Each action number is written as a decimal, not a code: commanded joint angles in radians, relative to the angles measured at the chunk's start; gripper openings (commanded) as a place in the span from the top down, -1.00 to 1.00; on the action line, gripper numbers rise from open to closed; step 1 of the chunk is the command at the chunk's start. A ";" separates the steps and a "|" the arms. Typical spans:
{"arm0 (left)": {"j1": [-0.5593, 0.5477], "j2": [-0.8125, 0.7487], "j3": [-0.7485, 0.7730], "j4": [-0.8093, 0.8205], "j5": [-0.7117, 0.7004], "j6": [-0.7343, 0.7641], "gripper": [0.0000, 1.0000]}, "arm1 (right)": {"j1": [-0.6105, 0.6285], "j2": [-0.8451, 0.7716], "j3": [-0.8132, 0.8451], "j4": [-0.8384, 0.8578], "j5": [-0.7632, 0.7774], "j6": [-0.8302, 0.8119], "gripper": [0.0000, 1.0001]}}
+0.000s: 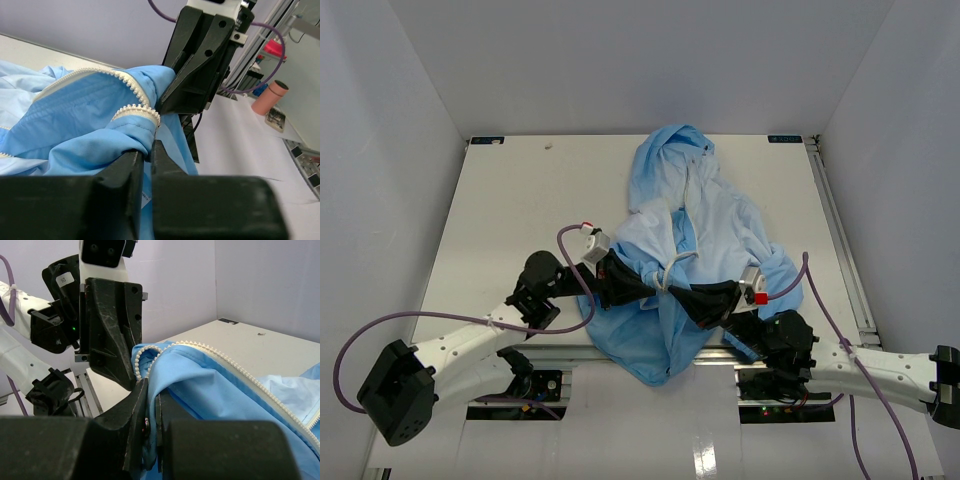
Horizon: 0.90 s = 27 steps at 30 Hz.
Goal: Zip up the jacket
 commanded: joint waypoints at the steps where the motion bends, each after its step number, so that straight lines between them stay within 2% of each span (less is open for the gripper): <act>1: -0.009 0.010 0.045 -0.016 0.019 0.013 0.99 | 0.002 0.007 0.052 0.103 -0.005 0.012 0.85; 9: -0.019 -0.030 0.067 -0.164 0.008 0.077 1.00 | 0.002 -0.019 0.089 -0.013 0.006 -0.006 0.85; 12: -0.032 -0.028 0.106 -0.297 -0.051 0.123 1.00 | 0.000 -0.047 0.093 -0.040 0.007 -0.008 0.85; 18: -0.044 -0.034 0.120 -0.329 -0.068 0.151 1.00 | 0.000 -0.014 0.143 -0.125 0.026 -0.007 0.85; 27: -0.087 -0.046 0.160 -0.473 -0.170 0.227 1.00 | 0.000 -0.038 0.163 -0.177 0.054 -0.015 0.85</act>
